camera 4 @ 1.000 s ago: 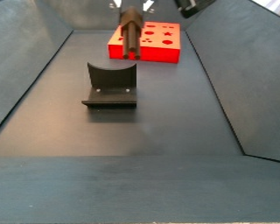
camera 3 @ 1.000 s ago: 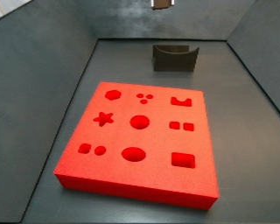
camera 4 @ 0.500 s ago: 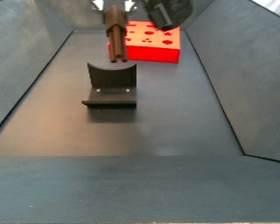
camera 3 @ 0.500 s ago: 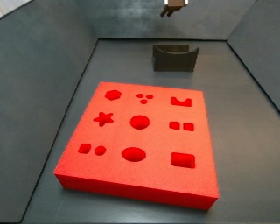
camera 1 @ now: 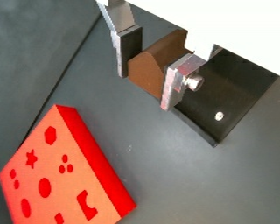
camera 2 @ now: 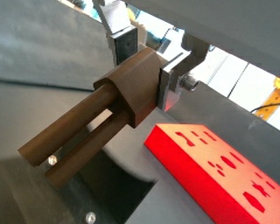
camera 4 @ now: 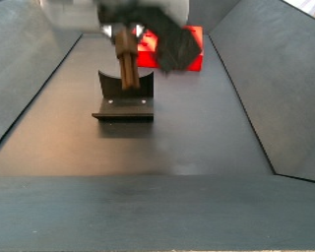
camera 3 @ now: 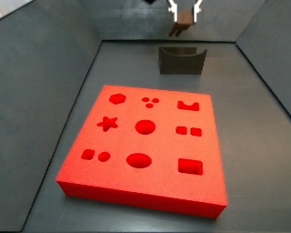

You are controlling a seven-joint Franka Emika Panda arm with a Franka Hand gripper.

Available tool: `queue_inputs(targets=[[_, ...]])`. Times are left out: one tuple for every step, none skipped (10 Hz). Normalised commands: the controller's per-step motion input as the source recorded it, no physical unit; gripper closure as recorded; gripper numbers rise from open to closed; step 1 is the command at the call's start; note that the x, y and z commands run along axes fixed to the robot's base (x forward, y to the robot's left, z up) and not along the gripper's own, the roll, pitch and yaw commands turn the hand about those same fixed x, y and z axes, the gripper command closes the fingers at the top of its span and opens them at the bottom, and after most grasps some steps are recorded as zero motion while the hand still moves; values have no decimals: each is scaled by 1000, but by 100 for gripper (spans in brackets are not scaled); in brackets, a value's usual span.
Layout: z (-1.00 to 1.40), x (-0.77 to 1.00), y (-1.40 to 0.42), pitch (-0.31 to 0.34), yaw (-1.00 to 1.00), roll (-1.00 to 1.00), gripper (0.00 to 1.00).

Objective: Pick up the 3 prong object. Move up. Place the 3 prong object on the fixture. Regrasp the 3 prong object. Move to above the board. Insert the 3 prong object.
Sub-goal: Place the 3 prong object on the fixture.

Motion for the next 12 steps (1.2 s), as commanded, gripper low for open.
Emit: queue_inputs(targets=[[-1000,155,138,106,-157,-583,100],[-1000,164,141,63,-162,-348,100],[-1000,169,131,36,-159,-230,100],[-949,167,124,9,-148,-174,100],[-742,120,169,-29,-131,-103,100],[-742,120,169,-29,-131,-103,100],[-723,112,196,-42,-126,-91,100],[-704,122,203,-49,-126,-92,100],[-688,122,204,-52,-109,-90,100],[-692,108,196,-46,-83,-91,100],[-687,100,199,-46,-66,-90,100],[0,0,0,0,0,0,0]])
